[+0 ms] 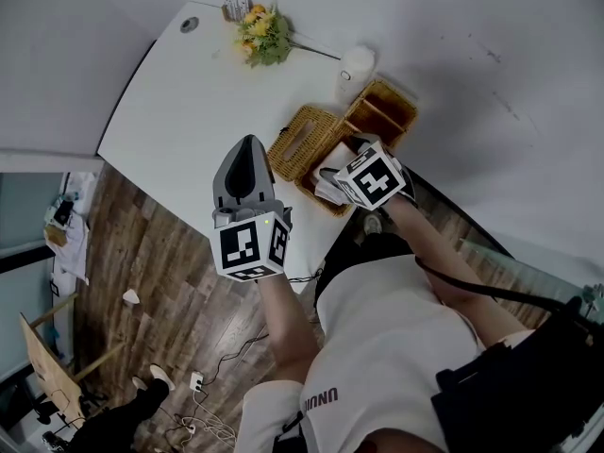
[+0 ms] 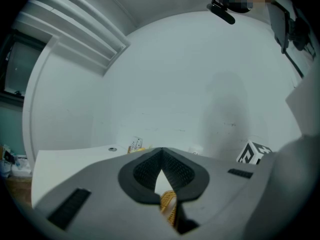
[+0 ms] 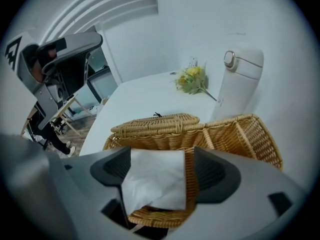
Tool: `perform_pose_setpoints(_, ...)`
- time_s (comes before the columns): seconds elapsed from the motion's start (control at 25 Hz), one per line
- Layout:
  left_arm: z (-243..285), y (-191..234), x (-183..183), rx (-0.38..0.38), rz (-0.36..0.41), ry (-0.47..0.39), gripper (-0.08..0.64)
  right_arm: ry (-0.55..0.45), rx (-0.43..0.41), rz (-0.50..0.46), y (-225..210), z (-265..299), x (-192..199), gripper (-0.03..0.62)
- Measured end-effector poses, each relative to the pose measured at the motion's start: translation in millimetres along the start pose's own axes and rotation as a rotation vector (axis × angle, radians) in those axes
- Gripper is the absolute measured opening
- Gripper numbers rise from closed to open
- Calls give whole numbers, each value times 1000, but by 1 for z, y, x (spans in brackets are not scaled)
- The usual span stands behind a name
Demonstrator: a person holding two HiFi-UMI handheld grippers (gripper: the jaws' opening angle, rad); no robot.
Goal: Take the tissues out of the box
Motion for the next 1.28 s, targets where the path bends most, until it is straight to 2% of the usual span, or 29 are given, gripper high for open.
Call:
perform_pose_setpoints(0.68,6,13,0,1,-25,-12,12,176,29,-81,6,14,0,399)
perform_pose_setpoints(1.0,8,15,4,19,-34,2,12,242,73,-103,2,24,3,397)
perform_pose_setpoints(1.28,10,15,3,15,-35,1,12,277,40,-107,3,22,1,393)
Point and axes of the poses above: the fingertips, and each gripper's own axes: z forward along the fingers, y to its left, x out of its underside, the point moved 5 cm from there along -z, backward along the fingers, and after that the axes turned 15 degrees about y, right-handed, at the moved point
